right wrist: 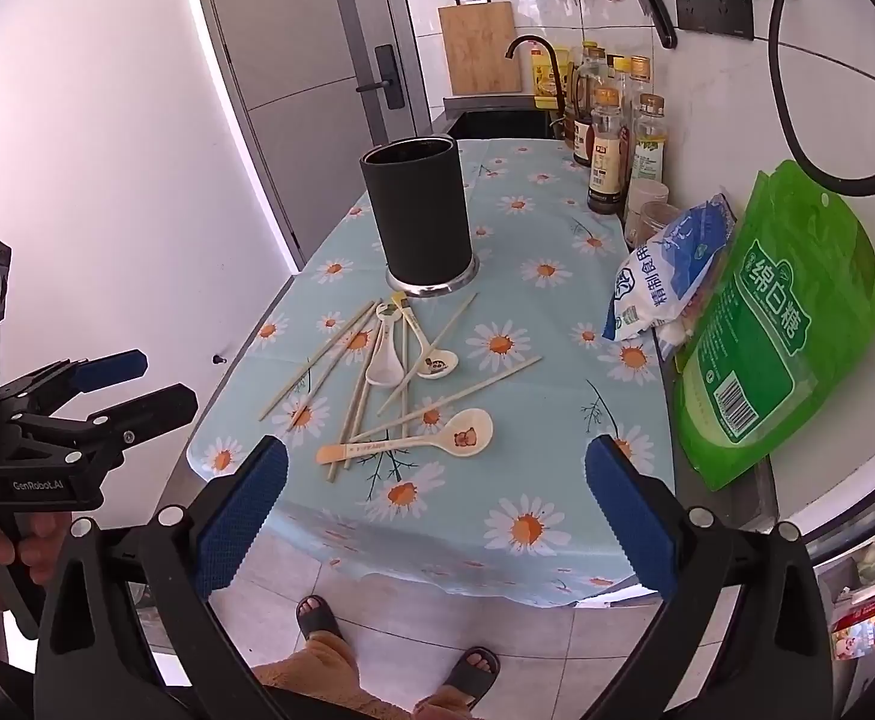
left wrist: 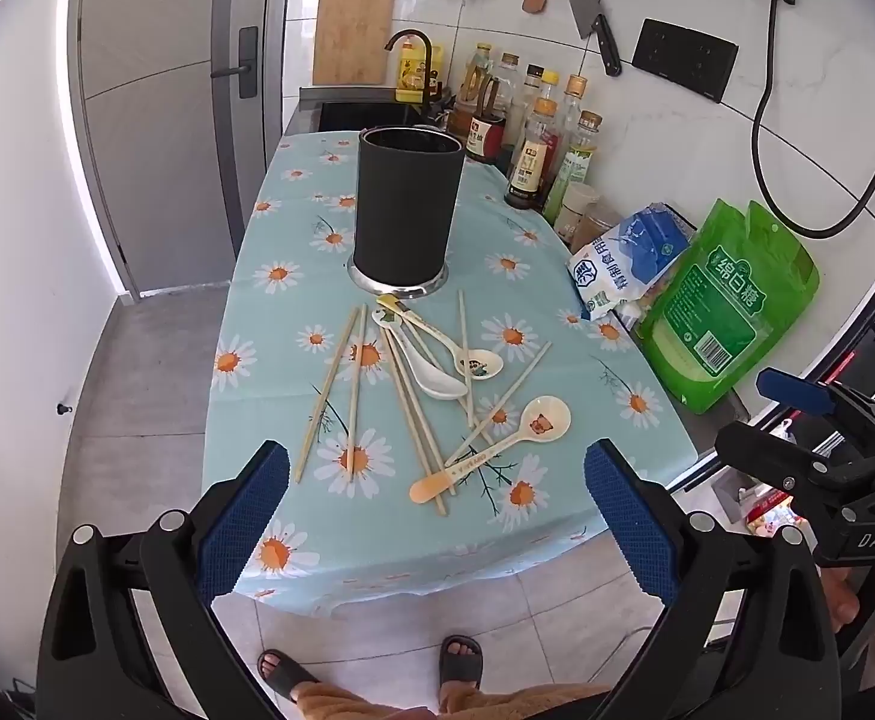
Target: Organize utensils
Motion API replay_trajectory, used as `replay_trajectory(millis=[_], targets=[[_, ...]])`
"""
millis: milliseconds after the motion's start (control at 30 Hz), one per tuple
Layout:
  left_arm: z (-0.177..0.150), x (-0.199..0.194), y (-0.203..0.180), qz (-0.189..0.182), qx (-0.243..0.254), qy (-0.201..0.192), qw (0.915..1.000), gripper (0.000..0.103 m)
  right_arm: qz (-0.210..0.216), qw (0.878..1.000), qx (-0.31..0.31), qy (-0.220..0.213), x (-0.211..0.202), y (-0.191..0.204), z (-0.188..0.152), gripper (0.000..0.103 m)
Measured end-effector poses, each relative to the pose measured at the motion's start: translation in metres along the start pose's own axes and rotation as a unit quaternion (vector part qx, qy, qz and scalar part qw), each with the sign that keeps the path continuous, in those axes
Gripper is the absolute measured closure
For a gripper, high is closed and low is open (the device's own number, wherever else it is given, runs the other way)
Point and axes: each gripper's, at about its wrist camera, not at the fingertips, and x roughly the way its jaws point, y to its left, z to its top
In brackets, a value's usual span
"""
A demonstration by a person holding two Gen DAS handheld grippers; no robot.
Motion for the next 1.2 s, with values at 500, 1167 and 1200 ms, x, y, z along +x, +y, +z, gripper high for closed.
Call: replay_trajectory(millis=[500,1167,1200], targets=[[0.000,0.007,-0.005,0.005,0.010,0.007,0.9999,0.007,0.004,1.000,0.004,0.002,0.004,0.005,0.001,0.004],[0.002,0.010,-0.010,-0.001,0.016,0.012,0.9998,0.007,0.004,1.000,0.008,0.001,0.004,0.001,0.000,0.004],[0.002,0.010,-0.010,0.000,0.016,0.013,0.9998,0.007,0.004,1.000,0.008,0.002,0.004,0.001,0.000,0.004]])
